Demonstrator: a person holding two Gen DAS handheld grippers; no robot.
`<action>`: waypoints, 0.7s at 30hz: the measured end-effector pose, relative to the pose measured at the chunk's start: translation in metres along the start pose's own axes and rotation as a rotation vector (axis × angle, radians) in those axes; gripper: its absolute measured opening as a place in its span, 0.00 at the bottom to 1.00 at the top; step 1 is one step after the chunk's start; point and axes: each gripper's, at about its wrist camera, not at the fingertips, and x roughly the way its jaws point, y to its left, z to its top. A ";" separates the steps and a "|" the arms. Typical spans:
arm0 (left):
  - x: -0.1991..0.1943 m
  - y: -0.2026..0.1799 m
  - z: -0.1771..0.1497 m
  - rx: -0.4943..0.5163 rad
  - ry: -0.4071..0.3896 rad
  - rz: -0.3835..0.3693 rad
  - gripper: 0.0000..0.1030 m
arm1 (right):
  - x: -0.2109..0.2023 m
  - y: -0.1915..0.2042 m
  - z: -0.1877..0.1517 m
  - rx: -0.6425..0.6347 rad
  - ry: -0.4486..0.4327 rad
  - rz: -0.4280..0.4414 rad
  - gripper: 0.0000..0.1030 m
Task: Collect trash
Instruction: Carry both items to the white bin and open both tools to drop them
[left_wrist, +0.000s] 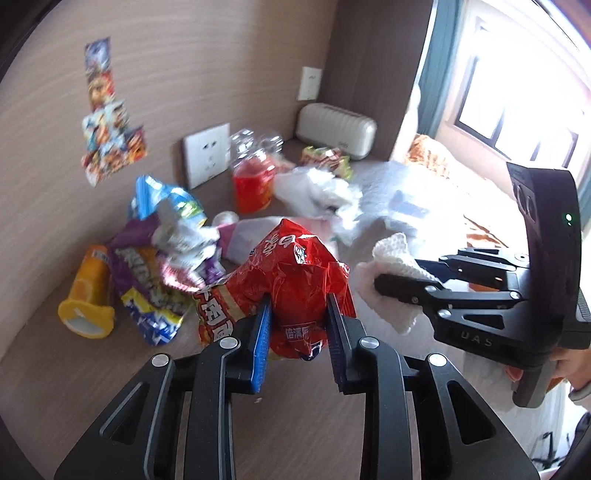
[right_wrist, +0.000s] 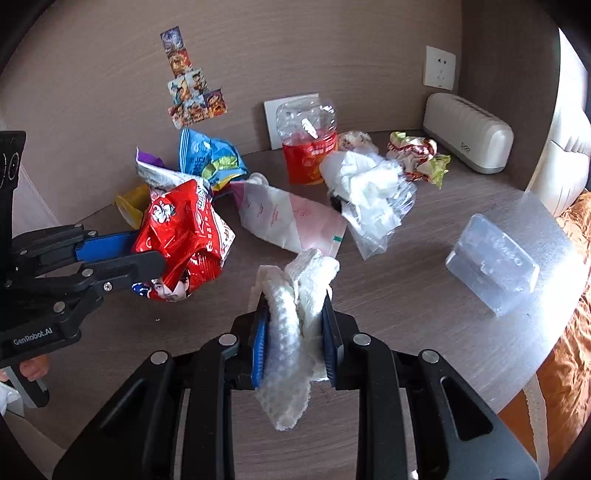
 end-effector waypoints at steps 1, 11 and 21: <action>-0.002 -0.007 0.002 0.014 -0.003 -0.015 0.26 | -0.005 -0.004 -0.001 0.013 -0.009 -0.007 0.25; 0.018 -0.163 0.010 0.283 -0.001 -0.344 0.26 | -0.110 -0.113 -0.058 0.214 -0.014 -0.305 0.25; 0.191 -0.320 -0.087 0.294 0.211 -0.420 0.26 | -0.070 -0.271 -0.191 0.346 0.113 -0.336 0.25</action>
